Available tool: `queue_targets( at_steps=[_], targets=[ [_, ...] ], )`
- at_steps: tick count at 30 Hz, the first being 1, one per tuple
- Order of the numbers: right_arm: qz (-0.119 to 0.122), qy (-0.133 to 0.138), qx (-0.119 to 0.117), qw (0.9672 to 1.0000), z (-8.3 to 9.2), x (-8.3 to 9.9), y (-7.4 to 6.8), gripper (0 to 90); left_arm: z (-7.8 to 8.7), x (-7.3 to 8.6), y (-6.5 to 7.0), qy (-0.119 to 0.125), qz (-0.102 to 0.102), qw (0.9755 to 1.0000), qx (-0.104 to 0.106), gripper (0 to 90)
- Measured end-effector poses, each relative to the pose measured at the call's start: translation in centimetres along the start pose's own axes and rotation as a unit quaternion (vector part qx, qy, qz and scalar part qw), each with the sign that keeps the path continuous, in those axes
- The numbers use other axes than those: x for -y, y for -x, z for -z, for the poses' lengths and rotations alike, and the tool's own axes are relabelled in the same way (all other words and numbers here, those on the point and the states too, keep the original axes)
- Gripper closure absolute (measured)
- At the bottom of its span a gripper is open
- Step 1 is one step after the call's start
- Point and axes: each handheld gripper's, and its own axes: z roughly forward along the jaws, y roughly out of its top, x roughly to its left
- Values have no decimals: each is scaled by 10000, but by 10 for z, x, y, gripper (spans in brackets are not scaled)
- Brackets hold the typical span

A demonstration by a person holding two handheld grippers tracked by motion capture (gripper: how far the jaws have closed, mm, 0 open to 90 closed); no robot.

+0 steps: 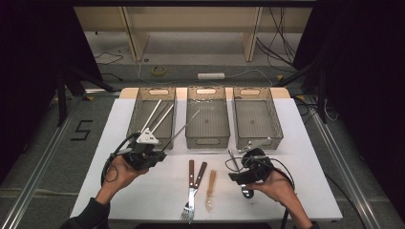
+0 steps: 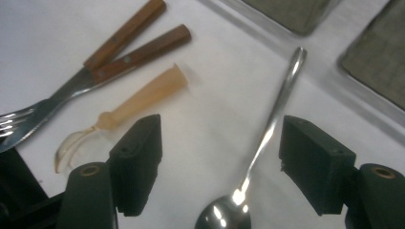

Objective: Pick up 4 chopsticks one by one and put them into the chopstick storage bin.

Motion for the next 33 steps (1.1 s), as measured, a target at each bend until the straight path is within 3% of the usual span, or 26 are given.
queue_targets(
  at_steps=[10, 19, 22, 33],
  targets=[
    [-206, 272, 83, 9994, -3, 12, 2, 279, 10, -8, -32, 256, 461, 9982, -279, 832],
    [-162, 340, 137, 9992, -2, 18, -4, 278, 7, -18, -60, 367, 845, 9949, -414, 832],
    [-143, 360, 134, 9992, -3, 20, -5, 282, 5, -23, -66, 298, 848, 9947, -505, 831],
    [-108, 358, 116, 9992, -1, 23, -8, 283, -8, -37, -101, 246, 1237, 9889, -792, 831]
  ],
)
